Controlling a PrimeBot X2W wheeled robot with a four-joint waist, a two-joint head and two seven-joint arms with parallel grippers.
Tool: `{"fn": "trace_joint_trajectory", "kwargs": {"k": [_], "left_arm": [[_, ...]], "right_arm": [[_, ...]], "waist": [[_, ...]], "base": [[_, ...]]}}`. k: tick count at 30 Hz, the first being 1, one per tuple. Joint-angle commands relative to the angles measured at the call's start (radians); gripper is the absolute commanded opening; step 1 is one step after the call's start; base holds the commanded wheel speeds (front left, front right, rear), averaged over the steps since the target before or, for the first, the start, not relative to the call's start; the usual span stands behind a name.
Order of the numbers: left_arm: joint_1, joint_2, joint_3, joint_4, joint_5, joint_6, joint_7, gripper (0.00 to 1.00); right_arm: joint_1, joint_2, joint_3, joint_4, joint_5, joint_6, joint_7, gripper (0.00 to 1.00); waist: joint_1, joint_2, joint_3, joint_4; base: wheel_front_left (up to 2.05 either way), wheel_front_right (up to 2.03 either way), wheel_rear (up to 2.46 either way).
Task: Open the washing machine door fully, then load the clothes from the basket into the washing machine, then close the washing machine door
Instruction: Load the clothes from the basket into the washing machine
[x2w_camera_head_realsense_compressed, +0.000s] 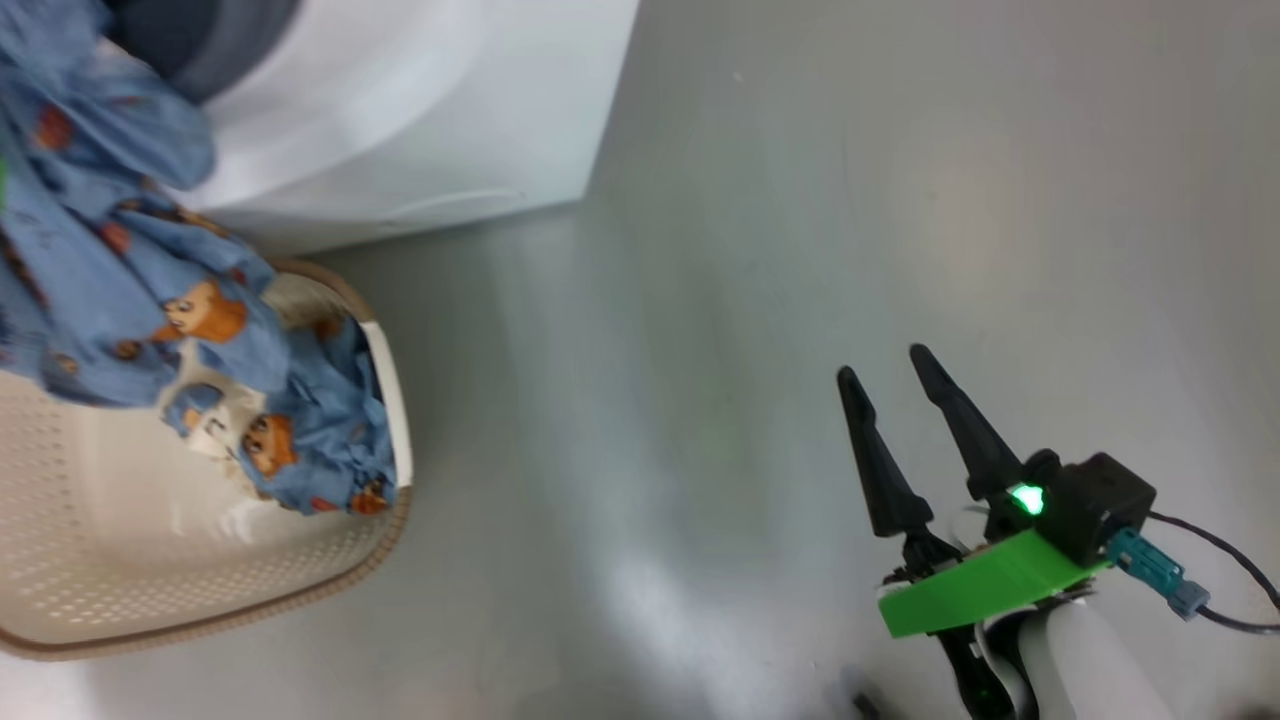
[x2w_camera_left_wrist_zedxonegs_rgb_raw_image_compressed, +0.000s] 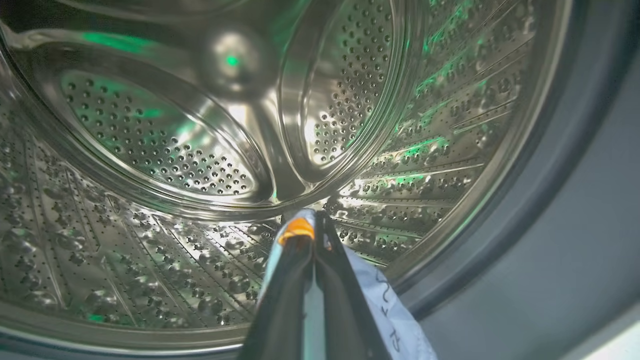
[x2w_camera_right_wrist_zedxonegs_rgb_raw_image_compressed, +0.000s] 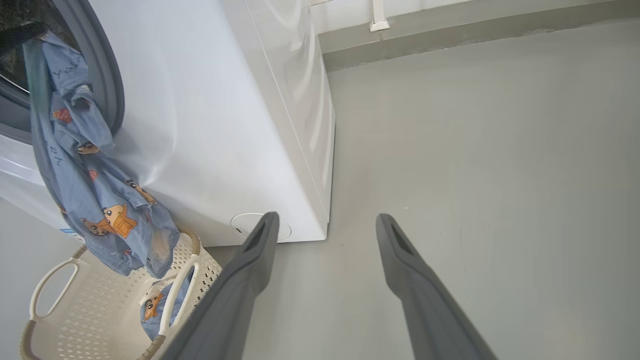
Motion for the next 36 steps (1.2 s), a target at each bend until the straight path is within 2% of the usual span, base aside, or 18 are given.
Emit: {"fn": "trace_joint_trajectory", "kwargs": {"k": [1,9,17,26,33,36], "left_arm": [[-0.028,0.065,0.019,-0.007,-0.009,-0.002,0.007,0.0],[-0.185,0.09,-0.058,0.101,-0.049,-0.002,0.065,0.0],[-0.325,0.118,-0.131,0.155,-0.049,-0.002,0.062,0.0],[-0.439,0.147,-0.197,0.25,-0.018,-0.002,-0.005,0.0],[-0.503,0.128,-0.229,0.345,-0.04,-0.002,0.032,0.0],[-0.549,0.139,-0.241,0.346,-0.01,0.014,-0.025,0.0]], "right_arm": [[-0.002,0.006,0.03,-0.026,0.011,0.002,-0.005,1.0],[-0.007,0.006,0.047,-0.03,0.053,0.002,-0.005,1.0],[-0.029,0.006,0.074,-0.036,0.085,0.002,-0.005,1.0],[-0.05,0.006,0.1,-0.024,0.107,0.002,-0.005,1.0],[-0.053,0.006,0.107,-0.017,0.11,0.002,-0.005,1.0],[-0.055,0.006,0.111,-0.016,0.112,0.002,-0.005,1.0]], "waist": [[0.0,0.0,0.067,-0.048],[0.0,0.0,0.161,-0.072],[0.0,0.0,0.246,-0.072],[0.0,0.0,0.276,-0.065],[0.0,0.0,0.285,-0.062],[0.0,0.0,0.29,-0.063]], "base": [[0.0,0.0,0.0],[0.0,0.0,0.0],[0.0,0.0,0.0],[0.0,0.0,0.0],[0.0,0.0,0.0],[0.0,0.0,0.0]]}}
